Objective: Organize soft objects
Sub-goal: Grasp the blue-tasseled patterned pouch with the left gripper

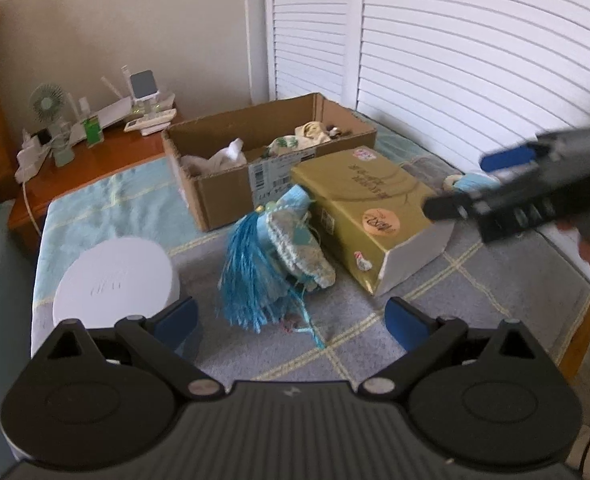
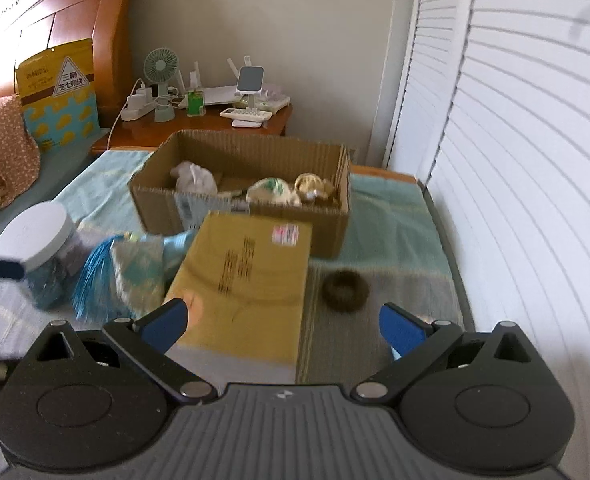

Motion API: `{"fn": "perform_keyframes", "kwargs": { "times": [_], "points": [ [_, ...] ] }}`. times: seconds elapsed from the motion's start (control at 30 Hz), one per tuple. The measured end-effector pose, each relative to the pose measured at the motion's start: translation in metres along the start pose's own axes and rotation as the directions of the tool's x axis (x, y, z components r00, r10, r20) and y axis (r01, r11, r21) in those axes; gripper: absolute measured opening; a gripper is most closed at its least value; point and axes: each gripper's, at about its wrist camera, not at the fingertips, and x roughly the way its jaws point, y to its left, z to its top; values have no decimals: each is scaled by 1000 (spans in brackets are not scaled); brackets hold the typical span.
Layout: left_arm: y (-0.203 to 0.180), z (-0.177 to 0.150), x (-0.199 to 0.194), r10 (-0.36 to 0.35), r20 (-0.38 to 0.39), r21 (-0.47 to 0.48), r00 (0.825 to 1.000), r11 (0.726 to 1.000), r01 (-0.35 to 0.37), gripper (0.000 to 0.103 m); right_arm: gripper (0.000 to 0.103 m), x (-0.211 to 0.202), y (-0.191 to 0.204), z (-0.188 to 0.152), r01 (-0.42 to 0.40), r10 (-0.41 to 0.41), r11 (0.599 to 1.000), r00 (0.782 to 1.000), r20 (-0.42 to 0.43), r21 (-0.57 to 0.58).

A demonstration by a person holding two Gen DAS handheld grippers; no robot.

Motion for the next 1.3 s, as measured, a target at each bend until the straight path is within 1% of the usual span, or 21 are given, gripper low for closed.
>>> {"fn": "perform_keyframes", "kwargs": {
  "times": [0.13, 0.2, 0.27, 0.3, 0.33, 0.4, 0.47, 0.53, 0.67, 0.7, 0.8, 0.93, 1.3],
  "points": [
    [-2, 12, 9, -29, -2, 45, 1000, 999, 29, 100, 103, -9, -5, -22, -1, 2, 999, 1000, -6, 42],
    [-1, 20, 15, -41, -8, 59, 999, 997, 41, 99, 103, -13, -8, -31, 4, -4, 999, 1000, -11, 40],
    [1, 29, 20, -51, -3, 71, 999, 996, 51, 97, 103, -16, -12, -36, 11, -11, 999, 1000, -15, 37],
    [2, 34, 22, -49, 0, 75, 999, 996, 49, 92, 103, -16, -14, -38, 14, -14, 999, 1000, -14, 42],
    [3, 38, 24, -46, 5, 78, 999, 996, 45, 78, 103, -17, -16, -39, 13, -13, 999, 1000, -12, 50],
    [6, 49, 31, -40, -5, 80, 999, 996, 41, 63, 103, -16, -21, -40, 5, -5, 998, 1000, -9, 66],
    [10, 58, 38, -38, -9, 75, 999, 996, 38, 61, 103, -13, -25, -39, 1, 0, 997, 1000, -10, 79],
    [13, 65, 46, -45, -13, 70, 999, 996, 46, 49, 103, -10, -28, -40, 0, 1, 996, 1000, -11, 86],
    [19, 75, 62, -63, -26, 44, 998, 997, 64, 45, 103, -6, -30, -40, -4, 6, 995, 1000, -18, 95],
    [21, 77, 66, -59, -36, 37, 998, 997, 61, 41, 103, -5, -31, -41, -7, 9, 995, 1000, -20, 99],
    [25, 78, 76, -50, -64, 33, 997, 998, 53, 34, 103, -4, -31, -43, -12, 15, 994, 1000, -22, 104],
    [27, 72, 77, -72, -97, 20, 993, 997, 74, 30, 103, -5, -32, -44, -12, 14, 994, 1000, -19, 106],
    [3, 39, 43, -177, -143, 63, 974, 980, 187, 30, 103, -14, -31, -46, -4, 4, 993, 1000, 3, 120]
  ]
}}
